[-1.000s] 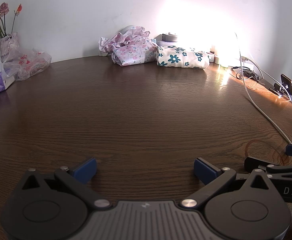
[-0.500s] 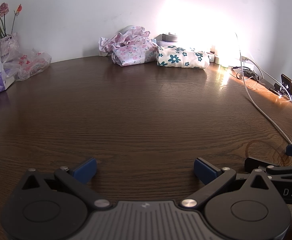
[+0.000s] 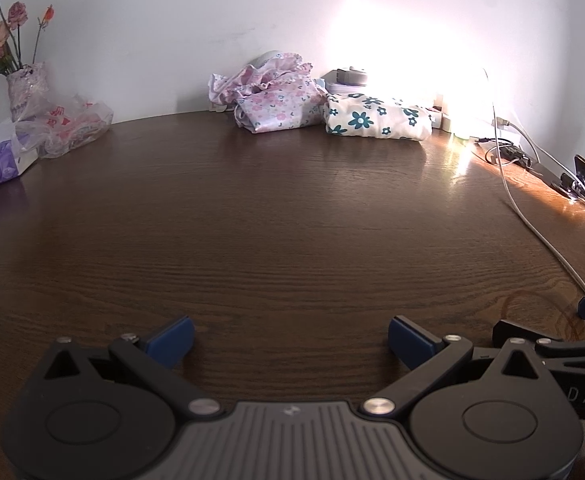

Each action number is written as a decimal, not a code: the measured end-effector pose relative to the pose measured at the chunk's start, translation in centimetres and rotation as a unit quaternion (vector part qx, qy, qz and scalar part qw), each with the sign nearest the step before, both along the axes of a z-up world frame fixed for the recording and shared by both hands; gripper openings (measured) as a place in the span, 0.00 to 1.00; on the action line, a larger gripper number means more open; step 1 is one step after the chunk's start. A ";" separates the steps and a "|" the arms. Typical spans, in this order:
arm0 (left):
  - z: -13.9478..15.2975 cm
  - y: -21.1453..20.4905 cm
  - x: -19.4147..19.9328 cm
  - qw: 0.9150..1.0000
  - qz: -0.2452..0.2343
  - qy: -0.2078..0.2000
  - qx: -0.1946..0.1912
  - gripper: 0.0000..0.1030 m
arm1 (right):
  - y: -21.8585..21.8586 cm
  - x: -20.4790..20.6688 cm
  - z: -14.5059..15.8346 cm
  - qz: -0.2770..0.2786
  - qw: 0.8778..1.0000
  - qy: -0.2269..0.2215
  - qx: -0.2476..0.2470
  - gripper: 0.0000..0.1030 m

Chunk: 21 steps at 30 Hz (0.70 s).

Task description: Fold clothes

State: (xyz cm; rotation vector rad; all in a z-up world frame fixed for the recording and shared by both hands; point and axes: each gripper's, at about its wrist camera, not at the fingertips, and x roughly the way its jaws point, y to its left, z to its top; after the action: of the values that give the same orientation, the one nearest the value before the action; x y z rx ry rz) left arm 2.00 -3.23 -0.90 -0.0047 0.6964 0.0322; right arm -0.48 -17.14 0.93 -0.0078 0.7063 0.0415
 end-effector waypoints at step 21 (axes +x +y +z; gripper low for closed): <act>8.2 14.2 32.5 0.999 0.017 -0.037 -0.028 0.98 | 6.8 31.3 9.9 0.078 0.982 -0.136 0.105 0.81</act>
State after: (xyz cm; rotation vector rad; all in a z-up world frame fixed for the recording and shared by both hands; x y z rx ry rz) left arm 34.46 10.96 7.30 -0.0713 0.6230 0.0450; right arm 30.83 -10.32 10.87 0.1322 0.4230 0.2610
